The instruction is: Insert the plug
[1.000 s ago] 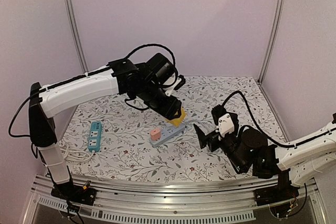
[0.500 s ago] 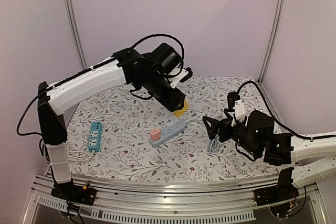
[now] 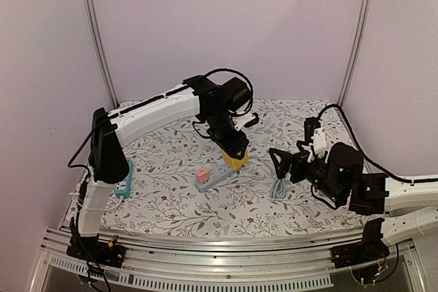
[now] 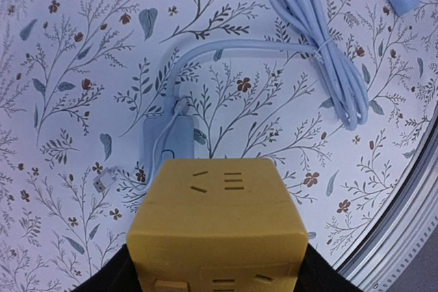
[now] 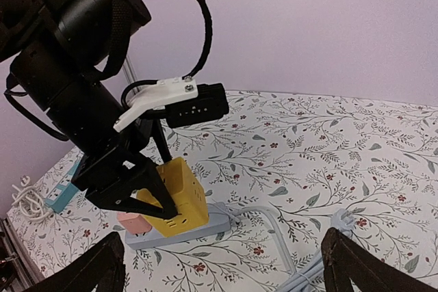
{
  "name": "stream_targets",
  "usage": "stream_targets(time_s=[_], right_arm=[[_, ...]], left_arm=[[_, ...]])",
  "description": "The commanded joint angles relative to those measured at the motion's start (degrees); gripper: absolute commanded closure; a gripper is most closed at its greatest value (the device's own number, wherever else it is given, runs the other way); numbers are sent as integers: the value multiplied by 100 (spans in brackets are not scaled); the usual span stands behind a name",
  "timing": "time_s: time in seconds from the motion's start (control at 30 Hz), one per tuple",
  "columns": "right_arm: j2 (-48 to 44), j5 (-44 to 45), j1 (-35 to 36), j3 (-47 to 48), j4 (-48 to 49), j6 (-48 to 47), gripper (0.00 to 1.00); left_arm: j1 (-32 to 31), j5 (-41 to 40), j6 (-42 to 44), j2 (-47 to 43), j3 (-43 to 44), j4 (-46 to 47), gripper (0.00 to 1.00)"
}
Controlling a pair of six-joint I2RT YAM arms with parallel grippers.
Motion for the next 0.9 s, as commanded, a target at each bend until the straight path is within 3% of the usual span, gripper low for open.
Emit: stream_targets(time_s=[0.0,0.87], right_arm=[[-9,11,-39,20,-69,60,1],[254,-19,-49,82,10,-7,1]], left_arm=[[290,307,168,337,408,-258,100],[995,539,289,1002,663,-374,100]])
